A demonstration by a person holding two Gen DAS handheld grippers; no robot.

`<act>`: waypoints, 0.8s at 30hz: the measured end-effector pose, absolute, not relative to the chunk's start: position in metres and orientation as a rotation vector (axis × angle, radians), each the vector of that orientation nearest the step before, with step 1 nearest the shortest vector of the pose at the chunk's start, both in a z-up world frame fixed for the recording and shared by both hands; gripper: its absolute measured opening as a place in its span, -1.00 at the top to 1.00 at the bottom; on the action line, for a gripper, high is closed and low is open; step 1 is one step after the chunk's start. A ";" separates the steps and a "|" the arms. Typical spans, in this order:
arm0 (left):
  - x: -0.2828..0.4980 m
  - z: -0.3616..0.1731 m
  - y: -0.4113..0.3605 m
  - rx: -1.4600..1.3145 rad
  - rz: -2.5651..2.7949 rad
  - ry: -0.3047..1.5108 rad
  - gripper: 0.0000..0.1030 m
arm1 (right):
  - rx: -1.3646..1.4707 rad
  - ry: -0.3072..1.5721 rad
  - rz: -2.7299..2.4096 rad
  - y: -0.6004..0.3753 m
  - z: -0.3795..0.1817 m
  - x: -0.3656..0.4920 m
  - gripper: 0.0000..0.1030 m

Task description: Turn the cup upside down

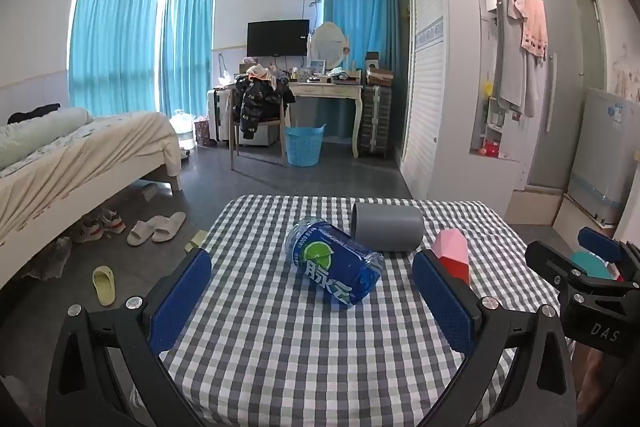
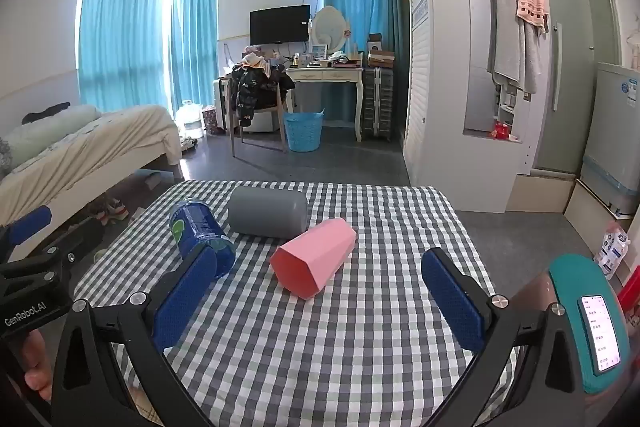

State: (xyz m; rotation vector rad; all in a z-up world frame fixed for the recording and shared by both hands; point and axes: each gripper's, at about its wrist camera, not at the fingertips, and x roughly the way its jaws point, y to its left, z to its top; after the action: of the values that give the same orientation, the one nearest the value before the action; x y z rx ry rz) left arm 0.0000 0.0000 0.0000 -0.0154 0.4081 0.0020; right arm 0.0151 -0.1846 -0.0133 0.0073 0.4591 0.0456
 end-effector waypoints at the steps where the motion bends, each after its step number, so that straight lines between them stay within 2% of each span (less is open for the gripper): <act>1: 0.000 0.000 0.000 -0.019 0.003 0.410 -1.00 | 0.006 0.462 0.045 -0.185 -0.013 0.015 -0.99; 24: -0.001 0.002 0.003 -0.035 0.014 0.409 -1.00 | 0.009 0.465 0.049 -0.180 -0.020 0.021 -0.99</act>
State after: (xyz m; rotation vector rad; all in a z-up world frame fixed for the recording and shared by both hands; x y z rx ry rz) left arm -0.0013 0.0032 0.0023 -0.0349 0.4093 0.0142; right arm 0.0213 -0.1797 -0.0203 0.0090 0.4651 0.0491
